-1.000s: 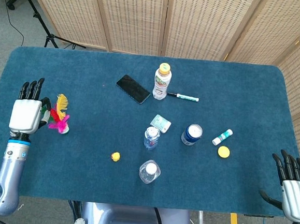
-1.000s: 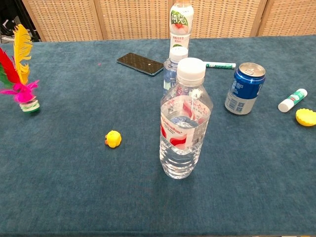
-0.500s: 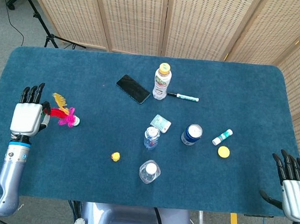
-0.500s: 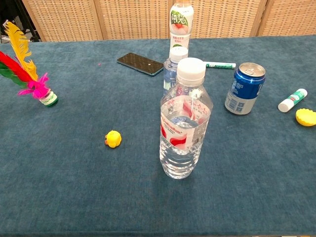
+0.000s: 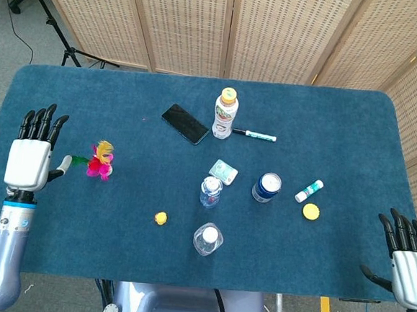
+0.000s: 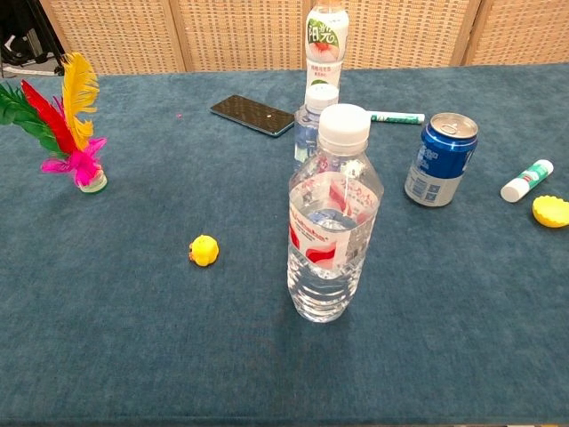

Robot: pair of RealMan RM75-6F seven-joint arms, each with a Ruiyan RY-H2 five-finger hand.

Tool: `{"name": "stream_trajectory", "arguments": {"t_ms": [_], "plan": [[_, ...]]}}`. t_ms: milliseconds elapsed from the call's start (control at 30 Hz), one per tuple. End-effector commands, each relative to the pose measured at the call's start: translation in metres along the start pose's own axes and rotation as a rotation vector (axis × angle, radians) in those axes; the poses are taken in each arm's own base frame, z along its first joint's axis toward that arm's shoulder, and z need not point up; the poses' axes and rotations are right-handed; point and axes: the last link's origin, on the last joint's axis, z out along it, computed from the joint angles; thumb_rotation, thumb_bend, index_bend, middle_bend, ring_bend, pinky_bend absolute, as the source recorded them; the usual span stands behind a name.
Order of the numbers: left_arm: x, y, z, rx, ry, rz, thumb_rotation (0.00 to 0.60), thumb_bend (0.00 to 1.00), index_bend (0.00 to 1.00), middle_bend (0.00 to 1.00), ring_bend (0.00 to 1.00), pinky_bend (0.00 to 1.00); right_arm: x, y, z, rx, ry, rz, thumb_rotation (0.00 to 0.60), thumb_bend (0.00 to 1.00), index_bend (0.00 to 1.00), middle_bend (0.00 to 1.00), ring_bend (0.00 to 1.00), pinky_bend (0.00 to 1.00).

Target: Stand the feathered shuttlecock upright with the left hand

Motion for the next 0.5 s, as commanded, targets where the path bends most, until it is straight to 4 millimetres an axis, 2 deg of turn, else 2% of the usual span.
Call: {"name": "stream_trajectory", "arguments": {"t_ms": [33, 300, 500], "plan": [[0.005, -0.010, -0.017, 0.013, -0.035, -0.007, 0.600, 0.27, 0.14, 0.00, 0.00, 0.00, 0.000, 0.000, 0.000, 0.000, 0.001, 0.001, 0.600, 0.00, 0.00, 0.00, 0.00, 0.00], [0.008, -0.052, -0.080, 0.064, -0.252, 0.078, 0.600, 0.22, 0.13, 0.00, 0.00, 0.00, -0.002, -0.001, 0.002, 0.000, -0.010, -0.003, 0.600, 0.00, 0.00, 0.00, 0.00, 0.00], [-0.002, -0.063, -0.105, 0.056, -0.307, 0.069, 0.600, 0.22, 0.11, 0.00, 0.00, 0.00, -0.005, -0.003, 0.003, 0.003, -0.023, -0.010, 0.600, 0.00, 0.00, 0.00, 0.00, 0.00]]}}
